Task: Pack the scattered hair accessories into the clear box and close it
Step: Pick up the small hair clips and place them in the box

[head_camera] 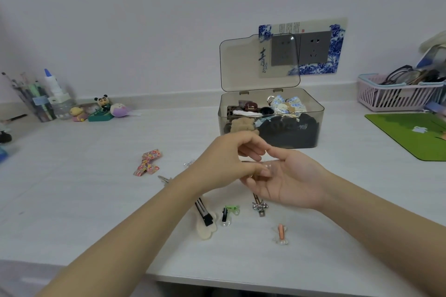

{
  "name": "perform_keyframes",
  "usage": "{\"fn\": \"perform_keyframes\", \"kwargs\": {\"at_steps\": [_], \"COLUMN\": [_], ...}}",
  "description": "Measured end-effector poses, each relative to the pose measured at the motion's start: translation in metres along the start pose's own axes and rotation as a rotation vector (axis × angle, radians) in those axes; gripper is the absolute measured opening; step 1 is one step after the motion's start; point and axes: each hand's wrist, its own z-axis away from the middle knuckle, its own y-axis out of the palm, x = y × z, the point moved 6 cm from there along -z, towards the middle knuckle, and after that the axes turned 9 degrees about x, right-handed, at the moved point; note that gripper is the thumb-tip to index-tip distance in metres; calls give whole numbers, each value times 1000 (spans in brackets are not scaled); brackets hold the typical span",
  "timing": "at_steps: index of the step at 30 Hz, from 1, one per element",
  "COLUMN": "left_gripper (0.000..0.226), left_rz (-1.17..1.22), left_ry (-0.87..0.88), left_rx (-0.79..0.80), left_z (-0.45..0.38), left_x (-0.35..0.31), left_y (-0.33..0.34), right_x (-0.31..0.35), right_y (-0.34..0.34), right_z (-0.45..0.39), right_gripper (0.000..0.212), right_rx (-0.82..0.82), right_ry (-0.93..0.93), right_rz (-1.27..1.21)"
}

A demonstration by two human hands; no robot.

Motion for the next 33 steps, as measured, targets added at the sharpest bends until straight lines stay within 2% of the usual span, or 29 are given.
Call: {"fn": "perform_keyframes", "kwargs": {"at_steps": [2,4,7,11,15,19,22,25,30,33], "left_gripper": [23,19,14,37,32,26,25,25,32,23], "left_rz": [-49,-155,-230,-306,-267,-265,-176,-113,-76,-111], "left_ry": [-27,-85,-203,-199,-154,-170,-132,-61,-9,-42], "left_rx": [-27,-36,188,384,434,380,214,70,63,40], "left_z": [2,7,14,18,13,10,4,-2,-5,1], "left_x": [3,8,15,18,20,22,20,14,8,9], "left_y": [-2,-10,-3,22,32,25,9,1,7,0], "right_x": [3,11,23,25,27,28,25,17,10,12], "right_y": [-6,-17,-29,-27,-28,-34,-34,-27,-20,-24], "right_z": [1,3,7,8,13,17,15,12,9,10], "right_gripper": [38,27,16,19,26,27,28,22,38,33], "right_rx": [-47,-162,-280,-288,-288,-326,-312,-232,-102,-145], "right_ry": [-10,-68,-163,-199,-213,-190,-164,-107,-55,-67], "right_rz": [12,63,155,179,166,183,220,229,83,91]}}
